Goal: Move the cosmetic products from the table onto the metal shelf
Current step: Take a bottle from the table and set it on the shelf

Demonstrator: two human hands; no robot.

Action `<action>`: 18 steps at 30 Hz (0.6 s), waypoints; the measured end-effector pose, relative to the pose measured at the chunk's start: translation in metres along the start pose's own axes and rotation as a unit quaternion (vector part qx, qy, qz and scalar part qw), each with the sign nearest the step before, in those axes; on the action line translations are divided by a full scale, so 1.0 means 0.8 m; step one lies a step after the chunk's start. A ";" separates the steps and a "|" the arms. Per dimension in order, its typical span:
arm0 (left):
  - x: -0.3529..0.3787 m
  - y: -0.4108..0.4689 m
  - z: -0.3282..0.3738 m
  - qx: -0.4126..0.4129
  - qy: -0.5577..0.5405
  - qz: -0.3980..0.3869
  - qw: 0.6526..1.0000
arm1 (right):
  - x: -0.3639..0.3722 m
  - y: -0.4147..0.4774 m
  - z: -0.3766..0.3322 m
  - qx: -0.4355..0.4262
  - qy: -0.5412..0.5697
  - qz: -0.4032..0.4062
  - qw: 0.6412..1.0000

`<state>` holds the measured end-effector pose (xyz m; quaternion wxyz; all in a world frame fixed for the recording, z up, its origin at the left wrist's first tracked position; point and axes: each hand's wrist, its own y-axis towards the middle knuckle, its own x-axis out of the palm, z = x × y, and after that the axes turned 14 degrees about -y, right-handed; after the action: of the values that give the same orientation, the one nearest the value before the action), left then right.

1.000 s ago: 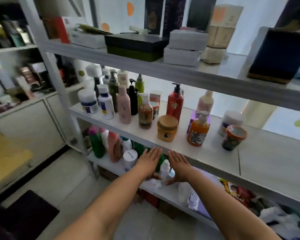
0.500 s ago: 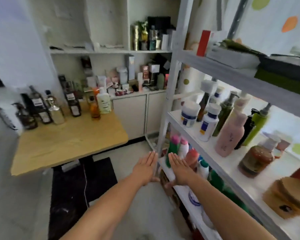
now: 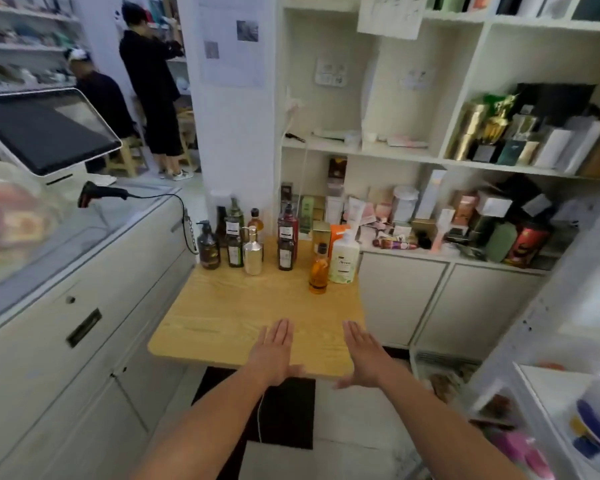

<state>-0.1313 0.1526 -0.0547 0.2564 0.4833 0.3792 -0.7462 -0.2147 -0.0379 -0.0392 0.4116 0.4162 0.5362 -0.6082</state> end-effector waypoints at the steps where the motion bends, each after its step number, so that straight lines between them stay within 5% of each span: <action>1: -0.005 0.009 -0.015 -0.019 -0.008 0.001 1.000 | -0.006 0.021 -0.006 -0.012 -0.005 -0.003 1.000; 18: -0.146 0.279 -0.276 -0.037 -0.037 0.060 0.997 | -0.125 0.415 -0.112 -0.058 -0.003 -0.009 0.998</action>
<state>0.1993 0.2043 -0.0731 0.3326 0.4672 0.3669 -0.7324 0.1370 0.0277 -0.0542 0.4313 0.3847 0.5734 -0.5807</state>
